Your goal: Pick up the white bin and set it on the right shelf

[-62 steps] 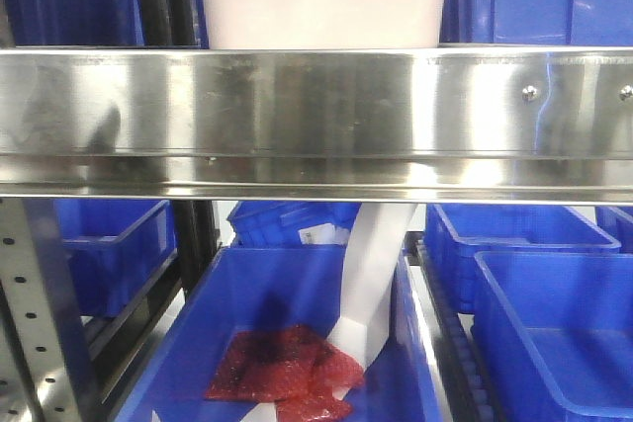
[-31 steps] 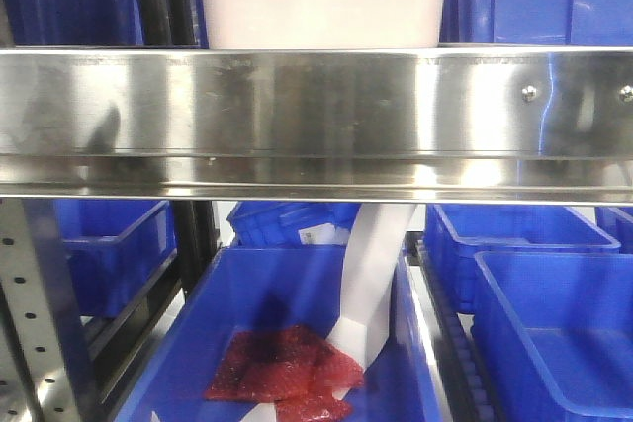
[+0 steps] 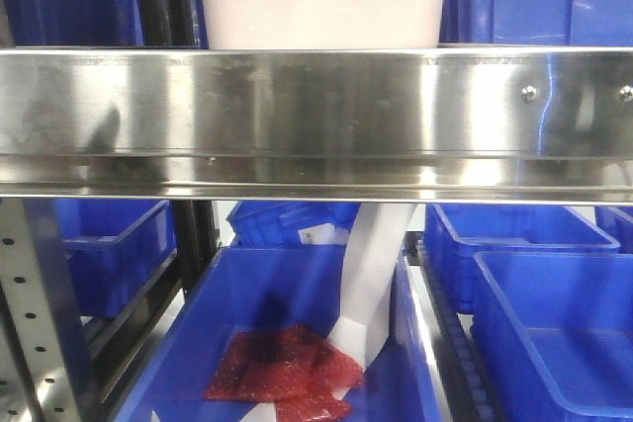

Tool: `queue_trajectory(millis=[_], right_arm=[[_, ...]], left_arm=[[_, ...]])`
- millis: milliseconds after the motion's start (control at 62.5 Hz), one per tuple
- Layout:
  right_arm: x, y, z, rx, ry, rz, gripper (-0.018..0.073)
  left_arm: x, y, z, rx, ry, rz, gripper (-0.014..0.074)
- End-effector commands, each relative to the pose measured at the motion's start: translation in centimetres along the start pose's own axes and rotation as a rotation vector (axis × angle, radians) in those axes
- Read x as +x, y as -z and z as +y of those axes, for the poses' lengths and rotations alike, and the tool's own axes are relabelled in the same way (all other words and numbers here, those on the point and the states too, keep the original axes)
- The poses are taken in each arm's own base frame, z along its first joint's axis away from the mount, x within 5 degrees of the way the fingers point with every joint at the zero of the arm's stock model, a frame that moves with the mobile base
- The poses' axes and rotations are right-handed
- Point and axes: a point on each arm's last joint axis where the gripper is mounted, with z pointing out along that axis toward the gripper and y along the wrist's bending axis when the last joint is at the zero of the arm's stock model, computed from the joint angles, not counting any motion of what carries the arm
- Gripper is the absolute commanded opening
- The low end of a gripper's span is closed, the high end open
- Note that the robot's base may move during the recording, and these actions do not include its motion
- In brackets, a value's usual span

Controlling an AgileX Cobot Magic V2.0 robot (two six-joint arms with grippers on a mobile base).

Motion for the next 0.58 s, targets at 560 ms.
queue_trajectory(millis=[560], right_arm=[[-0.96,0.2,-0.04,0.006,-0.001,-0.11,0.0068]], left_arm=[[-0.84,0.1,0.09,-0.01,0.006,-0.098,-0.0126]])
